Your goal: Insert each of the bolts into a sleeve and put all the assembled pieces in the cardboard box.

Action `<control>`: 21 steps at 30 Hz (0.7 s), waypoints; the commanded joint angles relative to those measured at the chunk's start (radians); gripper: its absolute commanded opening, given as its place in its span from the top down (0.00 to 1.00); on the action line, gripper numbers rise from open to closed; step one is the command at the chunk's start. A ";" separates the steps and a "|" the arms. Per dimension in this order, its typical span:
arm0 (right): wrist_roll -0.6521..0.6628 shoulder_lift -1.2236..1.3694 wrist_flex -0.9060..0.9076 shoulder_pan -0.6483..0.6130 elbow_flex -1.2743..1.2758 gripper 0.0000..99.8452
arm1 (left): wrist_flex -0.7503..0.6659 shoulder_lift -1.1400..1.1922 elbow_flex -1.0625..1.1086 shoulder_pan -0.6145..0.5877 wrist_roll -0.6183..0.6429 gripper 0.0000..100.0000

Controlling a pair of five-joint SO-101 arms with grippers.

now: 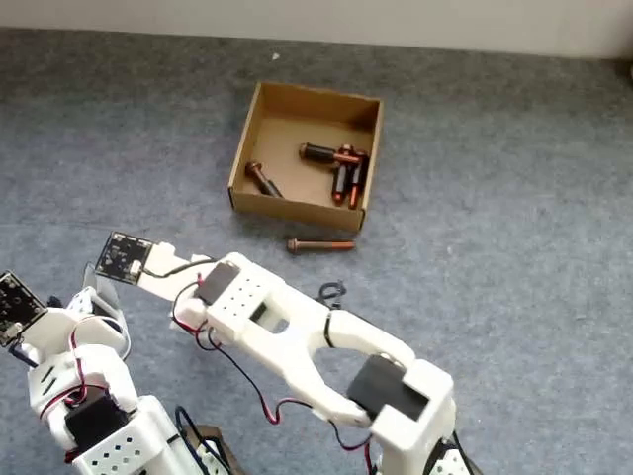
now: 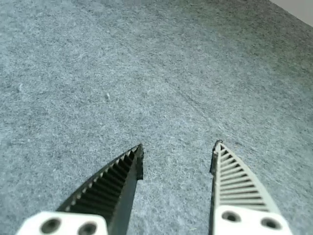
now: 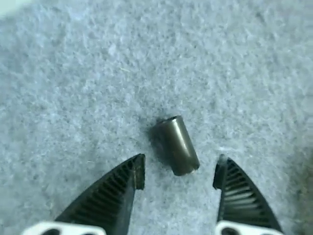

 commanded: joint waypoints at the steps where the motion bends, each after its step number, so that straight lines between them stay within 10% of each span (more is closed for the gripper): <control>1: 0.009 0.031 0.016 -0.005 -0.105 0.78 | -0.028 -0.007 -0.019 -0.007 -0.021 0.76; 21: 0.011 0.133 0.021 0.024 -0.127 0.99 | -0.028 -0.007 -0.018 -0.005 -0.026 0.76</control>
